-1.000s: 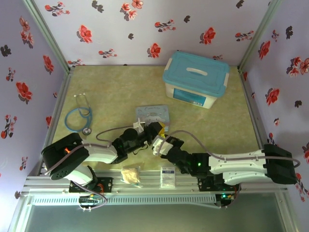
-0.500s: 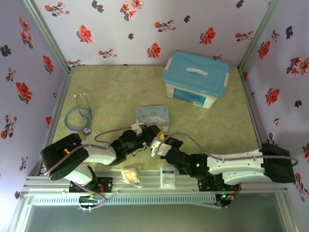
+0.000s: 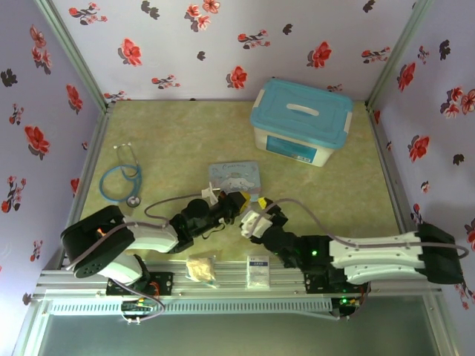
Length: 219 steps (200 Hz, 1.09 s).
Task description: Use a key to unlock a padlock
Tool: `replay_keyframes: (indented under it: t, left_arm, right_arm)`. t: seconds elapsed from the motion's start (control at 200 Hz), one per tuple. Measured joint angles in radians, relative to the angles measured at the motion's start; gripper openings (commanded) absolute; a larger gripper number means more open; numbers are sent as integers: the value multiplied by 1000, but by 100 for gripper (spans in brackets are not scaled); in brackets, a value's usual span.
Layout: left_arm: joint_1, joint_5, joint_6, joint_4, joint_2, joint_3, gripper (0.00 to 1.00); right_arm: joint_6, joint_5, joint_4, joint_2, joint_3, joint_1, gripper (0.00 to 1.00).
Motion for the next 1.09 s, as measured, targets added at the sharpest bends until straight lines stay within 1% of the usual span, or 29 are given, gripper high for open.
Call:
replay_keyframes:
  t: [0.05,0.065,0.115,0.195,0.3,0.385,0.505,0.64,0.78,0.965,1.095]
  left_arm:
    - [3,-1,25,-16,-21,0,0]
    - [3,-1,37,-22,-29,0,0]
    - [7,-2,74,-57,-61,2,0]
    - [9,-8,158,-116,-121,11,0]
    - [9,-11,300,-211,-219,39,0]
    - [10,-14,412,-251,-302,56,0]
    - [14,-17,542,-286,-394,57,0]
    - [14,-17,635,-333,-463,57,0]
    - [15,-16,674,-340,-484,56,0]
    - [16,3,681,-341,-481,57,0]
    - [16,6,680,-339,-479,57,0]
  right_arm:
    - [68,-61,-13,-78,-1,-34,77]
    - [110,-84,-18,-107,-2,-55,79]
    - [190,-160,-27,-172,-5,-115,80]
    - [383,-296,-43,-250,-6,-248,80]
    - [614,-509,-34,-256,-9,-403,79]
    - [774,-687,37,-223,-34,-477,75]
    - [940,-890,199,-164,-97,-520,68]
    - [1046,-1026,333,-138,-131,-542,62]
    - [1109,-1120,481,-85,-130,-542,60]
    - [1151,-1199,615,32,-121,-542,49]
    - [1162,-1232,667,69,-108,-542,45]
